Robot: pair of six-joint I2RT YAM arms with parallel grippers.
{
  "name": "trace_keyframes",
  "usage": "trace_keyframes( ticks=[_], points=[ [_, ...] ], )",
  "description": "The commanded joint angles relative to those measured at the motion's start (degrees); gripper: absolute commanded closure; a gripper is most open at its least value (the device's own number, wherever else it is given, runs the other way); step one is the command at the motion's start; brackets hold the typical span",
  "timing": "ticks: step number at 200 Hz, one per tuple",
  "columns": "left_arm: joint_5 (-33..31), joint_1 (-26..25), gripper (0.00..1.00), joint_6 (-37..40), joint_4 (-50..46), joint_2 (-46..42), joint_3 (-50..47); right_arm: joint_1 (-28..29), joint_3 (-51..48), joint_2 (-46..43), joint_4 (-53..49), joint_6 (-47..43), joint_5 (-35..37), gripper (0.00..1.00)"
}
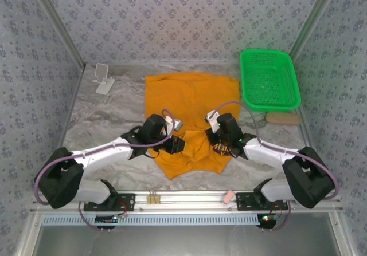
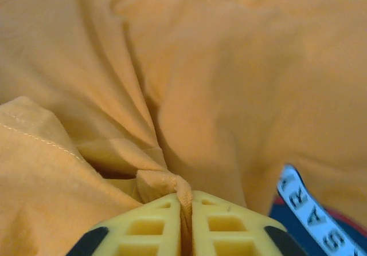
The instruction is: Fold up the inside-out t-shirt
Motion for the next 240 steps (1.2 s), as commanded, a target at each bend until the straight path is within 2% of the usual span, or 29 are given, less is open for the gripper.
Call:
trace_keyframes(
  ticks=[1, 16, 29, 36, 49, 70, 82, 91, 103, 120, 135, 148, 163, 172, 186, 190, 215, 240],
  points=[
    [6.82, -4.32, 0.85, 5.87, 5.05, -1.05, 2.53, -2.52, 1.1, -4.2, -5.43, 9.17, 0.39, 0.76],
    [12.67, -6.5, 0.81, 5.8, 9.2, 0.22, 2.79, -4.11, 4.66, -6.45, -10.58, 9.75, 0.33, 0.63],
    [15.59, -7.75, 0.76, 6.75, 8.87, 1.59, 3.97, -5.34, 8.77, -6.44, -15.94, 8.64, -0.78, 0.59],
    [16.15, -7.82, 0.74, 7.6, 6.66, 1.96, 5.01, -5.85, 11.66, -5.7, -18.33, 7.33, -3.89, 0.59],
    [12.61, -6.85, 0.71, 8.13, 1.3, 1.11, 6.03, -6.01, 16.52, -2.76, -22.96, 2.27, -14.99, 0.57],
    [11.95, -0.76, 0.6, 5.74, -0.75, -2.53, 4.15, -3.12, 19.97, 3.17, -25.27, -11.07, -27.25, 0.55],
    [11.07, 4.23, 0.56, 3.28, -1.21, -5.25, 2.52, -2.31, 20.42, 6.07, -25.17, -23.65, -33.28, 0.55],
    [6.79, 7.8, 0.53, 1.61, -3.81, -7.23, 1.83, -1.85, 20.48, 7.89, -23.66, -31.24, -34.24, 0.55],
    [-0.1, 11.73, 0.43, -0.66, -8.85, -8.39, 1.64, -1.48, 22.3, 10.37, -23.98, -39.08, -35.65, 0.55],
    [-0.62, 15.29, 0.43, -1.91, -11.83, -6.88, 2.46, -0.64, 28.11, 15.71, -31.41, -51.25, -39.33, 0.54],
    [-0.59, 15.47, 0.42, -1.74, -14.42, -3.44, 5.19, 1.14, 33.95, 21.41, -41.76, -62.74, -36.48, 0.54],
    [-0.34, 15.4, 0.41, -1.16, -14.96, 0.31, 7.19, 2.13, 36.55, 25.15, -46.32, -66.71, -32.31, 0.56],
    [0.26, 15.47, 0.41, 0.05, -13.21, 4.52, 8.35, 2.71, 39.5, 26.77, -47.38, -69.38, -31.3, 0.6],
    [0.37, 15.47, 0.41, 0.7, -12.3, 6.83, 9.07, 3.16, 39.19, 26.56, -46.24, -69.78, -31.08, 0.71],
    [0.91, 15.4, 0.43, 0.91, -10.99, 10.62, 10.05, 3.56, 37.95, 24.51, -44.31, -70.88, -31.38, 0.96],
    [1.51, 15.44, 0.43, 0.92, -10.28, 11.72, 10.33, 3.55, 37.6, 23.57, -43.51, -70.91, -31.41, 0.99],
    [4.34, 15.33, 0.48, 1.16, -8.08, 17.67, 12.27, 3.41, 30.45, 16.02, -34.65, -71.06, -30.41, 1.0],
    [5.56, 14.49, 0.49, 1.84, -6.83, 21.76, 14.1, 4.46, 27.13, 10.17, -32.89, -73.85, -25.83, 1.0]
  ],
)
